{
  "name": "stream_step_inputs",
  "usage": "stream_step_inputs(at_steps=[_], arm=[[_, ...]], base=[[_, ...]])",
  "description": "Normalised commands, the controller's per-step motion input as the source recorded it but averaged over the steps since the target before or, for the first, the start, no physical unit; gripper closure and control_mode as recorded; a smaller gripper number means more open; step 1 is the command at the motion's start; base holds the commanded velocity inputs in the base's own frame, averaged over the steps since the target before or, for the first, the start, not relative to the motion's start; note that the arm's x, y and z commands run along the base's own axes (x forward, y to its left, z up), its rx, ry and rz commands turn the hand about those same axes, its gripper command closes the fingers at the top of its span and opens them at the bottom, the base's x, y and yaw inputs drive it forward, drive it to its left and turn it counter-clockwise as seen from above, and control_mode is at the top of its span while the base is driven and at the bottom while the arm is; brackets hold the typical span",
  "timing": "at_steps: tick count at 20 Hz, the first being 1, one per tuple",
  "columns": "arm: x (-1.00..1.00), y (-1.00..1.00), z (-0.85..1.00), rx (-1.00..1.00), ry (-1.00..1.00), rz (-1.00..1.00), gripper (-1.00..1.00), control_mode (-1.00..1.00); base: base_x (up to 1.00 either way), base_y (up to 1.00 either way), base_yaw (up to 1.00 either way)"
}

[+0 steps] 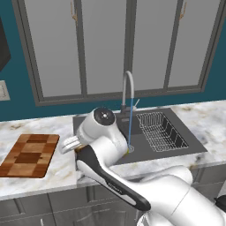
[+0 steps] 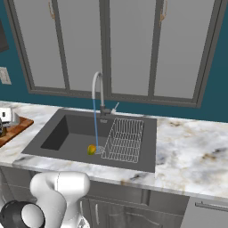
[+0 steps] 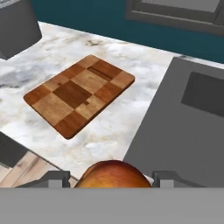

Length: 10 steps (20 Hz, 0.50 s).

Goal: Pick the mango, mango from the sink and place them on the cutting board to airdry. Then turn off the sink faucet.

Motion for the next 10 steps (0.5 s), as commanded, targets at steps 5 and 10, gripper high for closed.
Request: stream_step_inputs(at_steps=[5,10], arm=[[-0.05,0.35,0.0,0.0,-0.08,0.07,1.0,-1.0],[0.0,0.27,0.0,0.06,0.0,0.06,1.0,-1.0]], base=[[0.0,0.0,0.0],[0.0,0.0,0.0]])
